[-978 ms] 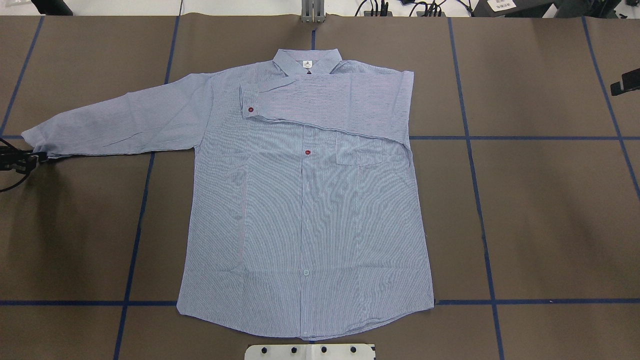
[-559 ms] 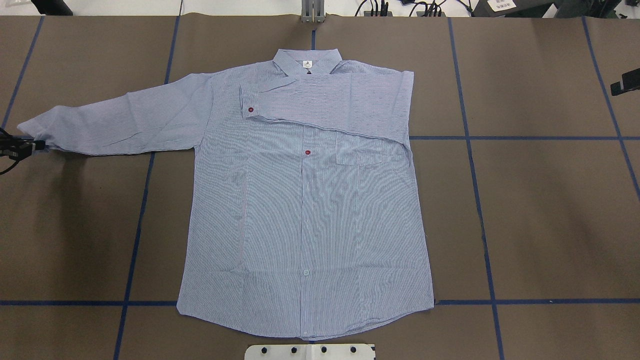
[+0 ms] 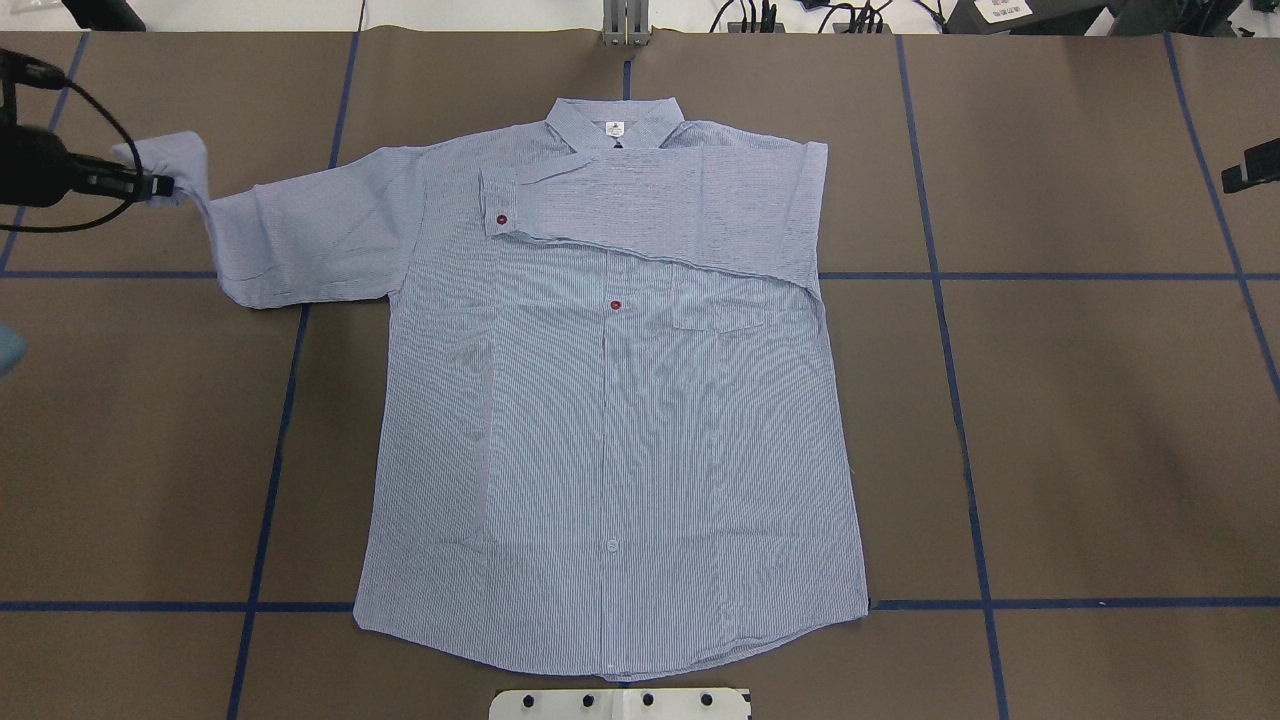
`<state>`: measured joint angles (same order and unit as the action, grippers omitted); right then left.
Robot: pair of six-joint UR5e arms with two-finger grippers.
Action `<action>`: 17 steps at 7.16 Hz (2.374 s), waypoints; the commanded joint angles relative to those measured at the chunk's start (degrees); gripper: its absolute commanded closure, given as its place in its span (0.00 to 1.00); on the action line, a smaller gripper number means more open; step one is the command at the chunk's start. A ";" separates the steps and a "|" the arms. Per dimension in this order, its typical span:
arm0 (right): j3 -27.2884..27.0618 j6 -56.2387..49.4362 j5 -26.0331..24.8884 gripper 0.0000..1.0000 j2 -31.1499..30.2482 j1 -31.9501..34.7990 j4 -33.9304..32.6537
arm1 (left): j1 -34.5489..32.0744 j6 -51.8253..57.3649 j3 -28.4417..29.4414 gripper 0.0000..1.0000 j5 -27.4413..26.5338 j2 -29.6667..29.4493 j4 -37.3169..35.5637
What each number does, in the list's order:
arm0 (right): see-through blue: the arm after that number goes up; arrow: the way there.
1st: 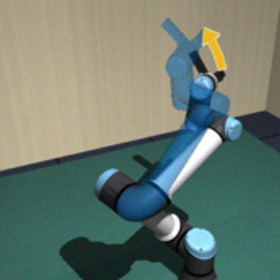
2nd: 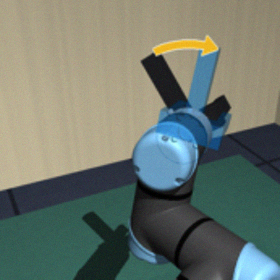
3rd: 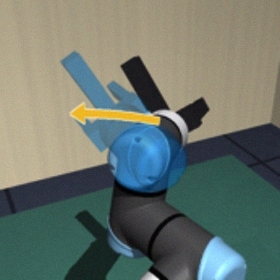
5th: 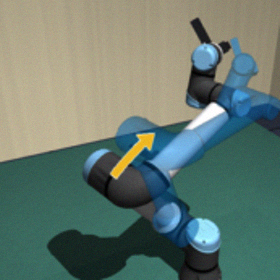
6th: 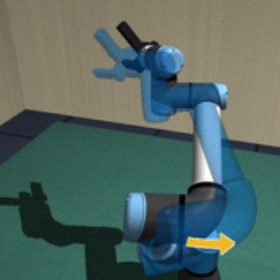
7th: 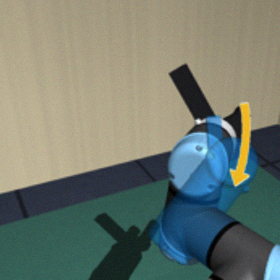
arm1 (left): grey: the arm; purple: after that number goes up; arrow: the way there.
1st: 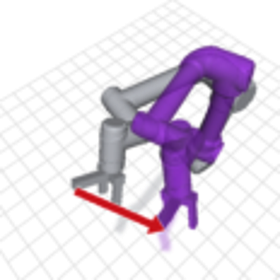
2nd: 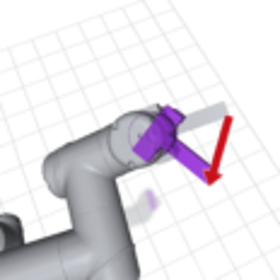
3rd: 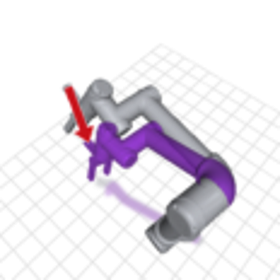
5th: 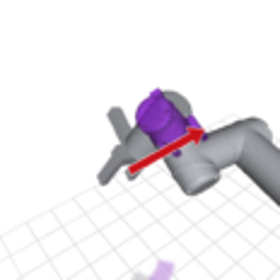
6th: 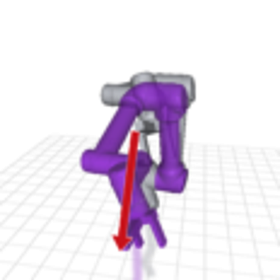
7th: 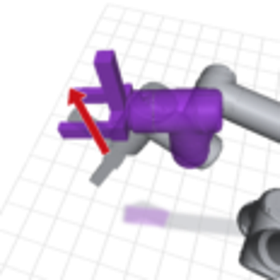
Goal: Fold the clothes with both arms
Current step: 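Carry the held sleeve across the shirt front toward the collar with the left gripper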
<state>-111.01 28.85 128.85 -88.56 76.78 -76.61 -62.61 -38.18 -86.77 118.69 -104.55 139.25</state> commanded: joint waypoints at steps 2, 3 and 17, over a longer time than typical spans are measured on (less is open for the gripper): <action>0.00 0.07 0.00 0.00 -0.12 -0.06 -0.03 | 7.39 -5.45 -1.04 1.00 -5.90 -22.65 -29.06; 0.09 0.07 0.00 0.00 -0.12 -0.06 -0.03 | 10.63 -9.68 -0.69 1.00 -6.62 -28.02 -33.65; -2.09 14.74 -0.52 0.00 1.55 -5.82 4.67 | 29.12 -26.09 18.72 0.00 -25.45 -47.56 -26.13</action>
<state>-111.68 35.13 128.69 -87.56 74.52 -75.19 -33.34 -68.36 -62.07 92.01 -156.97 113.68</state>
